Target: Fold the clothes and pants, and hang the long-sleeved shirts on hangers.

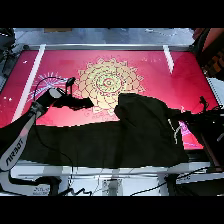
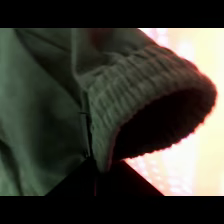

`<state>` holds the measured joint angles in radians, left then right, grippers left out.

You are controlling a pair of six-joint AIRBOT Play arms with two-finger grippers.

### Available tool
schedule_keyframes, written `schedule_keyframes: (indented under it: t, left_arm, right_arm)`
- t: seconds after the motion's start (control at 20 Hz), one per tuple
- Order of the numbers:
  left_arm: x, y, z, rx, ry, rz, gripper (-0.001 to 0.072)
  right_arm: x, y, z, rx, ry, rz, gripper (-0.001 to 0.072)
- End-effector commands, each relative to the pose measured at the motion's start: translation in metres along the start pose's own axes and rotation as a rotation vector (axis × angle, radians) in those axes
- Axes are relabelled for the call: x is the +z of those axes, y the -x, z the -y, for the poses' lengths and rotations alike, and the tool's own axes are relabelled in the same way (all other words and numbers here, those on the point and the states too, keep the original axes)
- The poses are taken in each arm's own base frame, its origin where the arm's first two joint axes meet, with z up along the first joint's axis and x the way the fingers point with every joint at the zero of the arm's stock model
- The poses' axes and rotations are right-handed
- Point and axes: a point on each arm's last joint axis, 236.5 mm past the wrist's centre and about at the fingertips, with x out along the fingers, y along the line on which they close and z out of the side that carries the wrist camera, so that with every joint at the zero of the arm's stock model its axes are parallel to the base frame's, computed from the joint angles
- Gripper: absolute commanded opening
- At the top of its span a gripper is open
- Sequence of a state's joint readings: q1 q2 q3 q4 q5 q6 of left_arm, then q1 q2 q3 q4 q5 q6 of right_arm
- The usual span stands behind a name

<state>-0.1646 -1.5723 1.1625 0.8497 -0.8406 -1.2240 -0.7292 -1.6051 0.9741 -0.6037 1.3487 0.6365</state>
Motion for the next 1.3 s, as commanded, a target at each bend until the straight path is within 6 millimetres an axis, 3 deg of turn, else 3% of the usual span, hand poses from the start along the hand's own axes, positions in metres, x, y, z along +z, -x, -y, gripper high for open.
schedule_keyframes:
  t: [0.0,0.1,0.25,0.45,0.6,0.65,0.75,0.85,0.9,0.95,1.0,1.1,1.15,1.25]
  left_arm:
    - [0.002,-0.021,0.020,-0.045,0.033,0.025,0.0637]
    - [0.011,-0.032,0.033,-0.066,0.062,0.075,0.0637]
    - [0.004,-0.051,0.062,-0.122,0.051,0.030,0.0639]
    - [0.015,-0.072,0.101,-0.166,0.011,0.061,0.0639]
    - [0.030,-0.085,0.112,-0.167,0.027,0.133,0.0618]
    - [0.027,-0.094,0.117,-0.171,0.021,0.119,0.0577]
    - [0.015,-0.113,0.128,-0.187,0.006,0.073,0.0581]
    - [0.004,-0.131,0.142,-0.207,-0.018,0.030,0.0704]
    - [0.000,-0.138,0.147,-0.214,-0.028,0.015,0.0696]
    - [-0.002,-0.143,0.151,-0.220,-0.036,0.005,0.0670]
    - [-0.004,-0.147,0.155,-0.223,-0.043,0.004,0.0560]
    - [0.003,-0.148,0.156,-0.217,-0.062,0.035,0.0152]
    - [0.010,-0.147,0.156,-0.212,-0.081,0.060,0.0029]
    - [0.023,-0.143,0.155,-0.209,-0.115,0.098,0.0028]
  right_arm:
    - [0.002,0.009,-0.025,0.055,0.059,0.002,0.0036]
    - [0.002,0.022,-0.052,0.095,0.118,-0.018,0.0037]
    - [-0.007,0.046,-0.096,0.130,0.231,-0.050,0.0037]
    - [-0.022,0.075,-0.120,-0.025,0.375,-0.062,0.0036]
    - [-0.017,0.094,-0.144,-0.133,0.484,0.020,0.0036]
    - [-0.015,0.099,-0.152,-0.156,0.507,0.050,0.0037]
    - [-0.013,0.107,-0.164,-0.197,0.553,0.094,0.0037]
    - [-0.011,0.112,-0.171,-0.220,0.579,0.120,0.0037]
    - [-0.012,0.113,-0.173,-0.222,0.577,0.123,0.0037]
    - [-0.012,0.113,-0.173,-0.221,0.569,0.125,0.0037]
    - [-0.012,0.113,-0.173,-0.220,0.565,0.124,0.0037]
    - [-0.012,0.113,-0.172,-0.223,0.564,0.122,0.0037]
    - [-0.012,0.113,-0.170,-0.231,0.564,0.119,0.0037]
    - [-0.012,0.115,-0.160,-0.273,0.554,0.111,0.0037]
